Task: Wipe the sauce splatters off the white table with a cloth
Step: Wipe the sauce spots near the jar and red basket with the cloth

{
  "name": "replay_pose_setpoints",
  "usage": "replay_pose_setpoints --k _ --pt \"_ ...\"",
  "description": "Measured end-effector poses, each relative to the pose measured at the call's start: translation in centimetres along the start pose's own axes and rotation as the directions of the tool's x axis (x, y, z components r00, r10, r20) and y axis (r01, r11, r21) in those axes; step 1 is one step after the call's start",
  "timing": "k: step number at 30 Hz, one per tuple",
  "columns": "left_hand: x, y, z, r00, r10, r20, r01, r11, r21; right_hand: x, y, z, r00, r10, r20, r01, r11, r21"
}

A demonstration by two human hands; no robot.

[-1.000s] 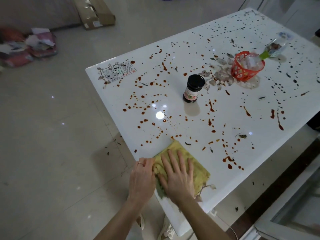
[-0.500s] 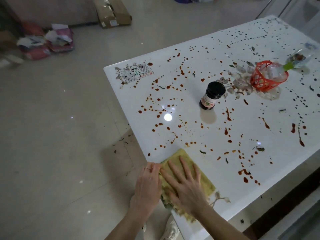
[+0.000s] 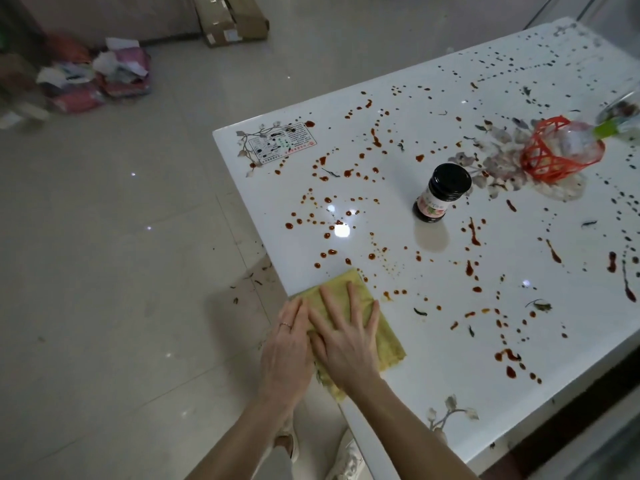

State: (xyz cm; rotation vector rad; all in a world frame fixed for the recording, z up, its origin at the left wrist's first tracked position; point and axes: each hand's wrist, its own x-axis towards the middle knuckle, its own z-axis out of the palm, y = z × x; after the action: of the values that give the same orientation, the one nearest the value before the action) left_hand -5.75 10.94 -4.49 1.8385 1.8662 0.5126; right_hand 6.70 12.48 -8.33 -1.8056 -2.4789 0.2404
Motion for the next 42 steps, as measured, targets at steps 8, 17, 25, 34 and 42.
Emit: replay_pose_setpoints --k 8,17,25,34,42 --pt "4.4 -4.1 -2.8 0.995 0.04 0.093 -0.061 0.97 0.237 -0.7 0.0 0.2 0.95 0.309 -0.044 -0.305 0.949 0.075" --pt "7.1 -5.3 -3.4 0.96 0.15 0.237 -0.228 0.91 0.347 2.5 2.3 0.3 0.939 0.342 -0.045 -0.341 0.94 0.015" --pt "7.5 -4.7 -4.0 0.95 0.125 0.285 -0.227 0.905 0.359 0.2 -1.2 0.8 0.949 0.313 -0.022 -0.313 0.95 0.02" --pt "7.9 -4.9 -4.2 0.939 0.144 0.314 -0.258 0.896 0.361 -1.0 1.2 0.5 0.825 0.563 -0.045 -0.559 0.825 0.081" --pt "8.3 -4.1 -4.3 0.952 0.155 0.264 -0.238 0.917 0.319 0.7 3.8 -0.1 0.913 0.408 -0.012 -0.408 0.913 0.019"
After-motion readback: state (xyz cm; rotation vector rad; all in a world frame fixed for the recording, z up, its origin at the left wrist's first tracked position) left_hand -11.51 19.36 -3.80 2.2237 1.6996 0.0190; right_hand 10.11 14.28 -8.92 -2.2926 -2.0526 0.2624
